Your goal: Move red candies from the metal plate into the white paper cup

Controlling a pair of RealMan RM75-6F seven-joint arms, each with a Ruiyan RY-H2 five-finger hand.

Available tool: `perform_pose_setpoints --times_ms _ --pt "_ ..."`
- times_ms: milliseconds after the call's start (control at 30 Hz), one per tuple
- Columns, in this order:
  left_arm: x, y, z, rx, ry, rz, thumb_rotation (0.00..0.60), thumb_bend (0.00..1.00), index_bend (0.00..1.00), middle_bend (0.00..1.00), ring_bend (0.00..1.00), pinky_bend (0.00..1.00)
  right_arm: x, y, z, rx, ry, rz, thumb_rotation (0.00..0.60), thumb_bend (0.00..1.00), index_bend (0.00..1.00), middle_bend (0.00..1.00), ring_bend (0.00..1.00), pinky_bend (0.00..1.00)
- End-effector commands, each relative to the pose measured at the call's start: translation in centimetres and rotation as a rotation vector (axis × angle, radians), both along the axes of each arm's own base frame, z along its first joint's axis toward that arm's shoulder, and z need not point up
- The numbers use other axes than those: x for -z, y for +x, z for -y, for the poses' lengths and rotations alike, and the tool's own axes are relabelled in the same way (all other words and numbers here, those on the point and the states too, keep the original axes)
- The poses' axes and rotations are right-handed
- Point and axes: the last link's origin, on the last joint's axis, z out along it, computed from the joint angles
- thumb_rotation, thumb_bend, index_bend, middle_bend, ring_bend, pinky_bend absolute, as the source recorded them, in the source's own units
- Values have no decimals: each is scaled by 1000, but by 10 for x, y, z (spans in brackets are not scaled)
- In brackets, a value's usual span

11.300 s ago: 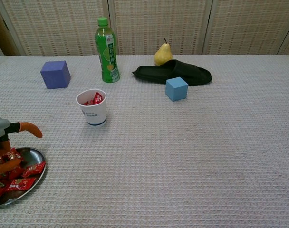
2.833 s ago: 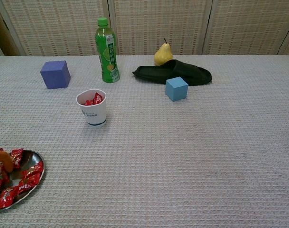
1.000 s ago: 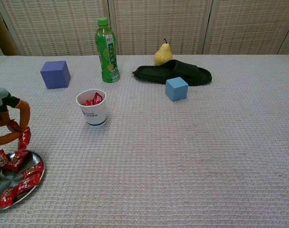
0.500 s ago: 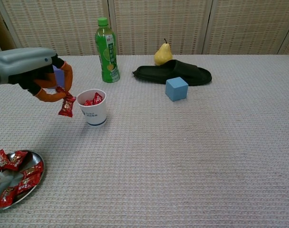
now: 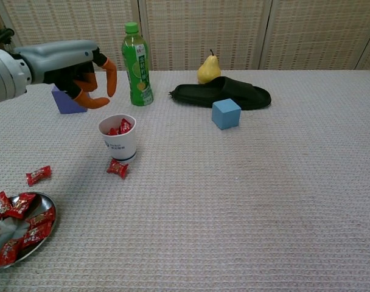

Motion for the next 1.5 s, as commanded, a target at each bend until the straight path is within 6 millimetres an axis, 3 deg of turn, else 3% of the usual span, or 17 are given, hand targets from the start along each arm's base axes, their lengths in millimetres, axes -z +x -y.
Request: perform_pose_setpoints --times_ms 33,300,500,600,967,1500 --pt "-1 -5 8 2 1 -13 600 377 509 1000 1000 1000 -1 1 -1 -5 -2 2 600 96 0 0 0 0" --pt "3 -49 45 -63 -39 -79 600 377 436 1000 1000 1000 0 4 -6 -25 7 6 600 96 0 0 0 0" --pt "11 -92 57 -153 -67 -168 600 376 384 1000 1000 1000 -1 6 -10 -40 6 8 600 96 0 0 0 0" --pt "15 -104 61 -173 -78 -206 600 374 363 1000 1000 1000 1 7 -11 -46 12 7 600 96 0 0 0 0" --pt "29 -125 61 -204 -70 -310 600 375 319 1000 1000 1000 1 8 -13 -54 16 6 600 96 0 0 0 0" --pt "32 -135 50 -242 -61 -394 600 372 346 1000 1000 1000 2 7 -11 -44 16 2 600 95 0 0 0 0"
